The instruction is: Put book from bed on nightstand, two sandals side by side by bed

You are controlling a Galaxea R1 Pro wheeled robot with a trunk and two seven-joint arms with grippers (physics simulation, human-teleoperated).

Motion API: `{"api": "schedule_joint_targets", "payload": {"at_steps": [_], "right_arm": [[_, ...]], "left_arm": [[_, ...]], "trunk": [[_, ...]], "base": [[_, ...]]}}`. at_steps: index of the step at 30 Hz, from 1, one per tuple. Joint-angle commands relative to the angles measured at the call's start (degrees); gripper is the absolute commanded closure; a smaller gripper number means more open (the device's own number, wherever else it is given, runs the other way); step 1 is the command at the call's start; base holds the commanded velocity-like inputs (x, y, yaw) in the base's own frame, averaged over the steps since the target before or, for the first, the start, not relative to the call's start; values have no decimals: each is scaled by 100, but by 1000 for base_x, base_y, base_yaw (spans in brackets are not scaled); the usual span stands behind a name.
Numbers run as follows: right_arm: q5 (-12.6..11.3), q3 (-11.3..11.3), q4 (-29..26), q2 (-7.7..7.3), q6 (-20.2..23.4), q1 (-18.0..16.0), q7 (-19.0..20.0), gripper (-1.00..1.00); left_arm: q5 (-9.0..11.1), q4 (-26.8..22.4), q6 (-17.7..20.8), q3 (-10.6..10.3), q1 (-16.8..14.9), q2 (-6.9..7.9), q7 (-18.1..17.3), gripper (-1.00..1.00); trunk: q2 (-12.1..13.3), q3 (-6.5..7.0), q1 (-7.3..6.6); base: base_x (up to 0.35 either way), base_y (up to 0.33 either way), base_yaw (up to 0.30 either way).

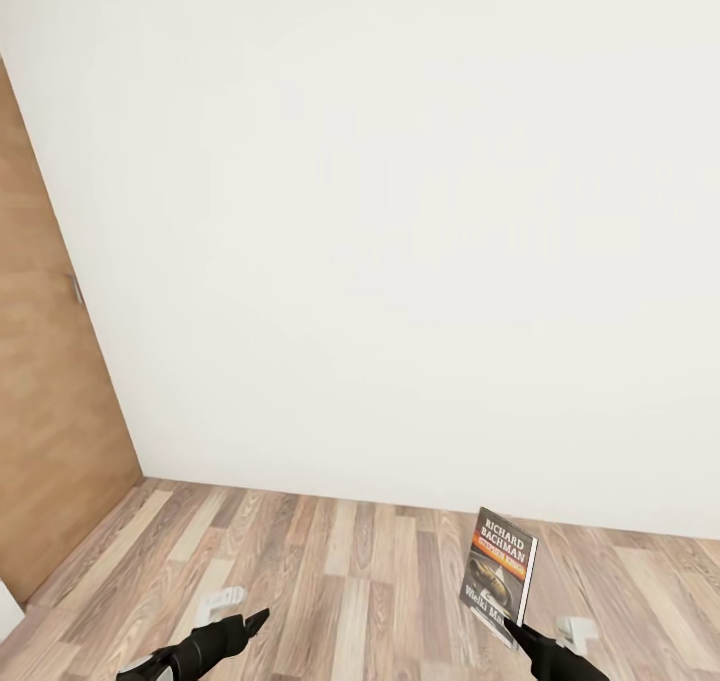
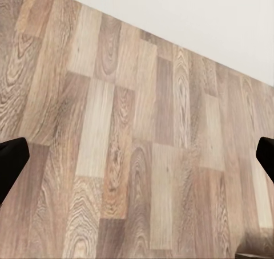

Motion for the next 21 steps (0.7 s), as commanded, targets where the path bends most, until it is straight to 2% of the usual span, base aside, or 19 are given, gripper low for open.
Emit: {"api": "schedule_joint_targets", "payload": {"at_steps": [1,4,15,21], "right_arm": [[-59,27,21,1,-34,-13,32,100],[-63,27,21,1,-34,-11,39,100],[-66,27,21,1,-33,-14,27,100],[-66,27,21,1,-34,-14,24,100]], "left_arm": [[-1,9,-22,9,-6,1,-18,-100],[-1,9,-26,9,-6,-4,-17,-100],[-3,9,-28,9,-6,-9,-16,-100],[0,9,-24,9,-6,-15,-16,-100]], "trunk": [[-7,-9,4],[-7,-9,4],[-7,-9,4],[-7,-9,4]], "base": [[283,0,0],[161,0,0],[30,-2,0],[190,-116,0]]}}
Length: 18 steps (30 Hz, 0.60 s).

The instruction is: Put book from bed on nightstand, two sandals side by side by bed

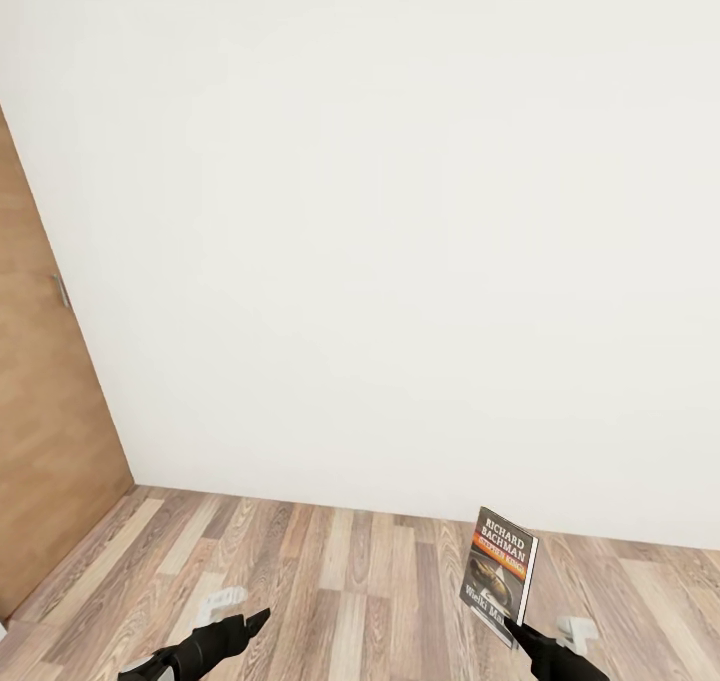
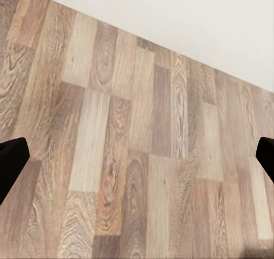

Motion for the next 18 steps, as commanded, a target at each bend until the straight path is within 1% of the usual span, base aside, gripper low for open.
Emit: {"api": "schedule_joint_targets", "payload": {"at_steps": [1,14,18], "right_arm": [[-52,41,21,1,-31,-11,25,100],[-51,41,21,1,-31,-12,25,100],[-49,41,25,1,-31,-10,26,100]], "left_arm": [[-1,8,-19,9,-6,1,-19,-100],[-2,8,-20,9,-6,1,-19,-100],[-2,8,-20,9,-6,1,-19,-100]], "trunk": [[-7,-9,4],[-7,-9,4],[-7,-9,4]], "base": [[247,-171,0],[257,-184,0],[172,-143,0]]}}
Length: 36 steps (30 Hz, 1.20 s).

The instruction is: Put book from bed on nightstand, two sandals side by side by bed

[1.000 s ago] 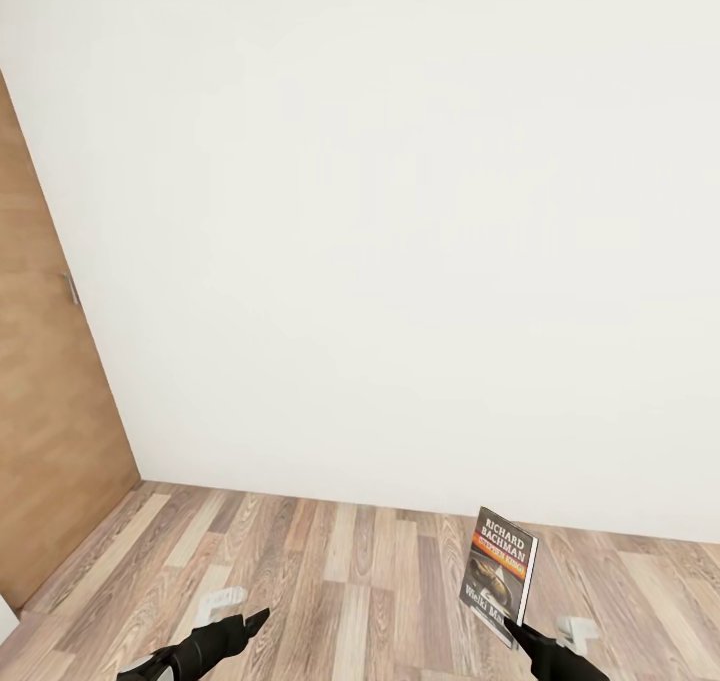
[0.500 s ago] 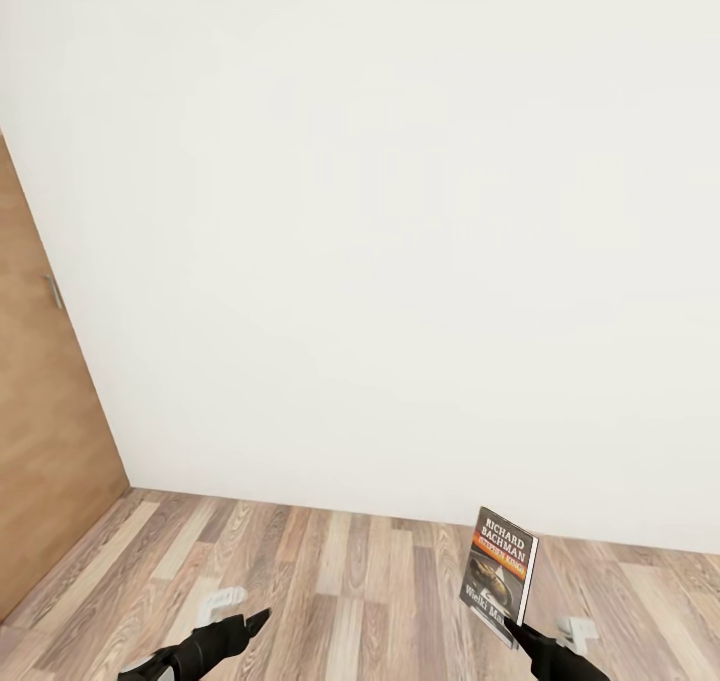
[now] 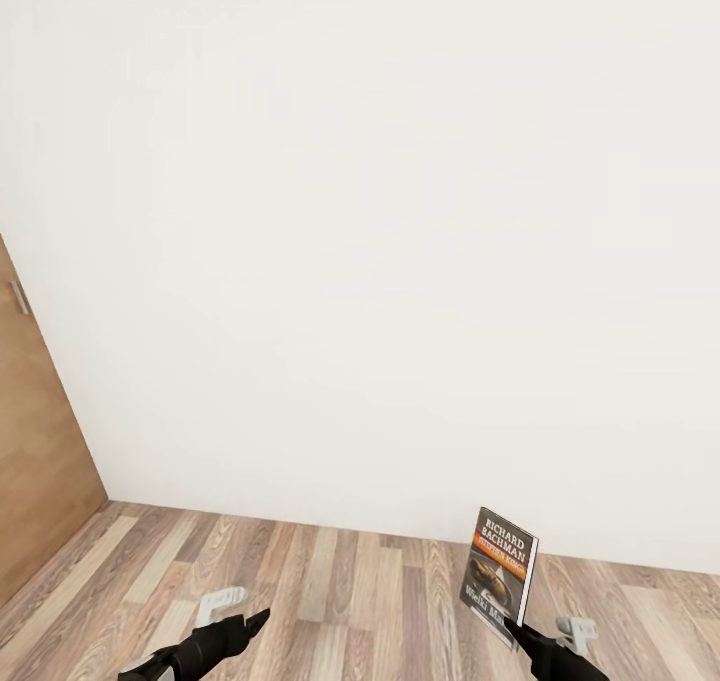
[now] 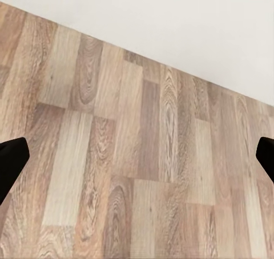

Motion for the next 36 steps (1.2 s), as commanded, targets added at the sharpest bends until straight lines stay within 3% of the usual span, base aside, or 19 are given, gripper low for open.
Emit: {"api": "schedule_joint_targets", "payload": {"at_steps": [1,10,15,21,24,26,31,36], "right_arm": [[-53,43,21,1,-33,-10,27,100],[-55,43,190,8,-33,7,29,100],[-63,43,226,9,-31,19,40,100],[-64,43,229,10,-28,21,41,100],[-70,43,227,8,-31,21,36,100],[-72,43,223,7,-31,21,34,100],[-73,43,221,2,-32,21,33,100],[-72,43,220,2,-29,21,33,100]], "left_arm": [[0,10,-20,9,-6,2,-19,-100],[0,189,-144,9,-5,-40,-16,-100],[-2,640,-179,4,-1,-42,-5,-100],[-75,762,-245,3,298,-42,430,-100],[-198,769,-281,-6,354,-52,643,-100],[-475,772,-294,-20,377,-69,750,-100],[-805,773,-312,-25,395,-76,806,-100],[-850,773,-362,-19,398,-77,813,-100]], "trunk": [[-8,-9,3],[-8,-9,3],[-8,-9,3],[-8,-9,3],[-8,-9,3],[-8,-9,3],[-8,-9,3],[-8,-9,3]], "base": [[85,-71,0],[14,-12,0],[0,0,0],[0,0,0],[0,0,0],[0,0,0],[0,0,0],[0,0,-86]]}}
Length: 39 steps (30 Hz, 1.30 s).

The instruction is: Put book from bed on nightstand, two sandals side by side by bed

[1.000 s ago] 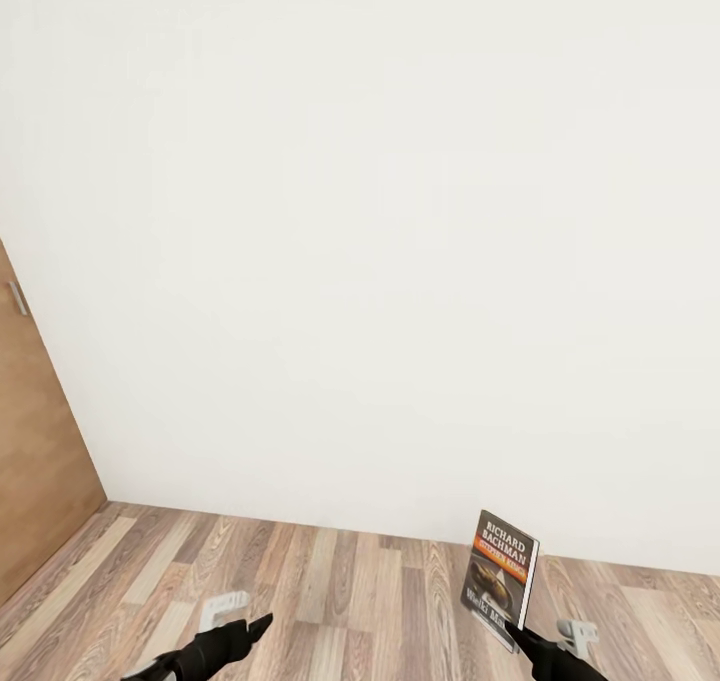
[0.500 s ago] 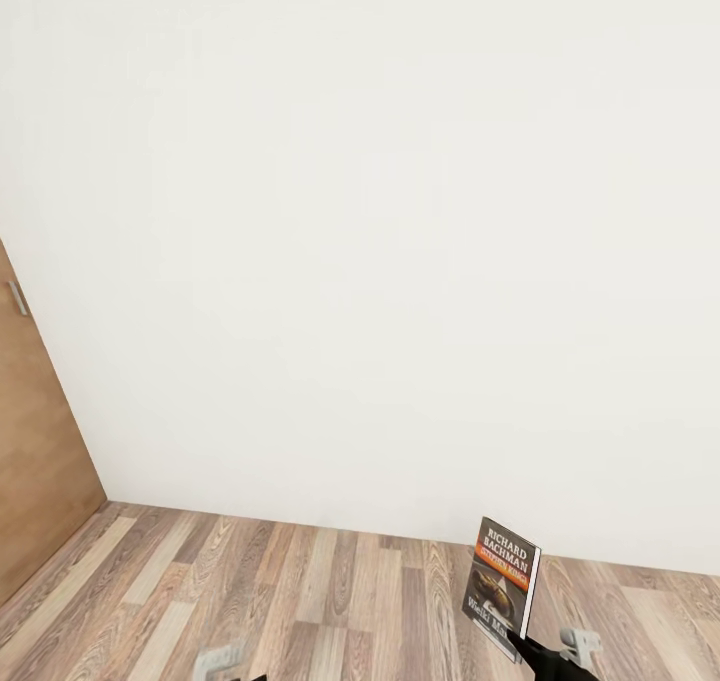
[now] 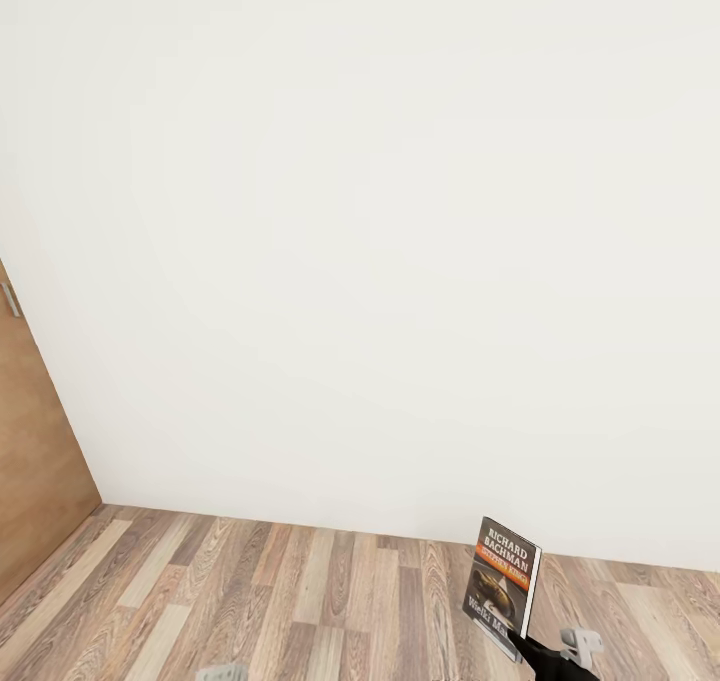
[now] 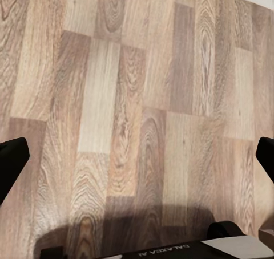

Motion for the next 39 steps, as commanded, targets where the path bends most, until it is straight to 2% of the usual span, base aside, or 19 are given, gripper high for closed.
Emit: {"api": "schedule_joint_targets", "payload": {"at_steps": [1,11,16,39], "right_arm": [[-51,46,23,1,-31,-12,26,100],[-45,46,23,1,-30,-12,26,100],[-43,46,23,1,-29,-12,26,100],[-43,46,23,3,-35,-12,17,100]], "left_arm": [[-65,6,-36,45,-4,2,-13,-100],[-73,6,-59,42,-4,2,-11,-100],[-73,6,-59,41,-4,2,-12,-100],[-73,6,-118,41,-4,2,-11,-100]], "trunk": [[-8,-9,1],[-8,-9,1],[-8,-9,1],[-8,-9,1]], "base": [[0,0,-217],[0,0,-262],[26,0,-114],[283,0,-3]]}}
